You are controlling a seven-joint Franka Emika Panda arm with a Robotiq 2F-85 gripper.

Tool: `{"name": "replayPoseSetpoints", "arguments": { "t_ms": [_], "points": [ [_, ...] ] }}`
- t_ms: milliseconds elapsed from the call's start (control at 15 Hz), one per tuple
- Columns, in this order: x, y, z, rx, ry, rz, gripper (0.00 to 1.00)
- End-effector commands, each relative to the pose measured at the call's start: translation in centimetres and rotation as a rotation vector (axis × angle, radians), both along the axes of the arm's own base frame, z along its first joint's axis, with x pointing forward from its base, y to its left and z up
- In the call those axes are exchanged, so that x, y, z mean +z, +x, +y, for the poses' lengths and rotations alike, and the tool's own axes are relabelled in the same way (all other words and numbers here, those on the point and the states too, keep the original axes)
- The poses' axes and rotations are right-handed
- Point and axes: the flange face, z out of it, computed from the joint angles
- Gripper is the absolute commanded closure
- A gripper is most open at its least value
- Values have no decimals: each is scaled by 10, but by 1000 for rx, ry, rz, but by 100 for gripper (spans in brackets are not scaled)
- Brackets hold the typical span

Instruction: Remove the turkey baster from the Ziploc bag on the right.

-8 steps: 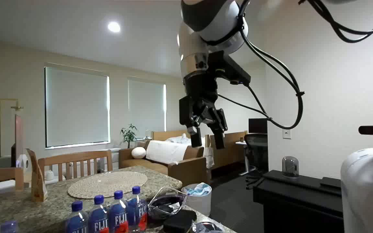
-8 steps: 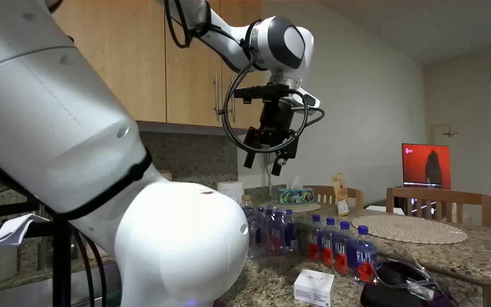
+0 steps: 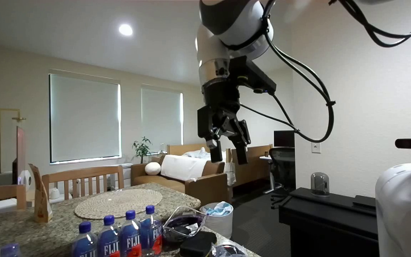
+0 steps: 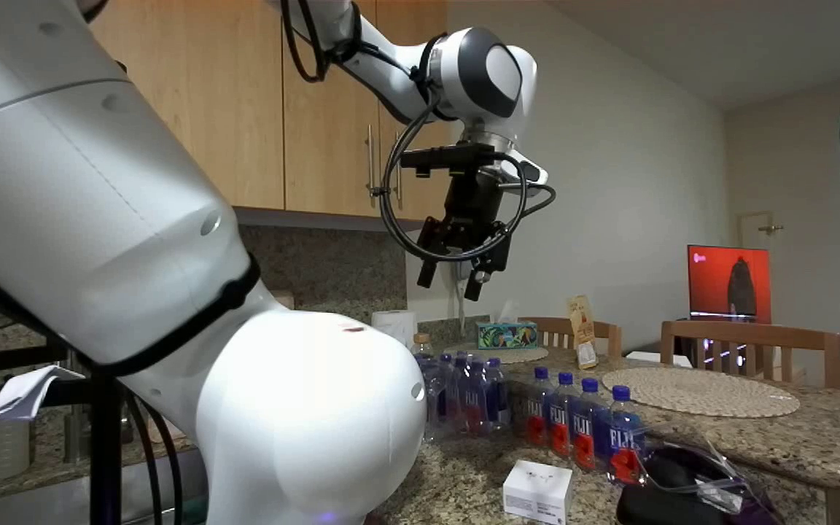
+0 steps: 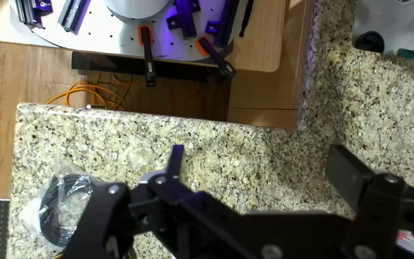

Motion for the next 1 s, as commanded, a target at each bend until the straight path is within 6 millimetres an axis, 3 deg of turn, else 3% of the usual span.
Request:
{"name": "replayPoseSetpoints", "arguments": {
  "t_ms": [0,533,933],
  "points": [
    [0,0,0,0,0,1,0],
    [-21,17,-10,14,-30,17,0],
    [-52,58,-54,-68,-103,-4,0]
  ]
}}
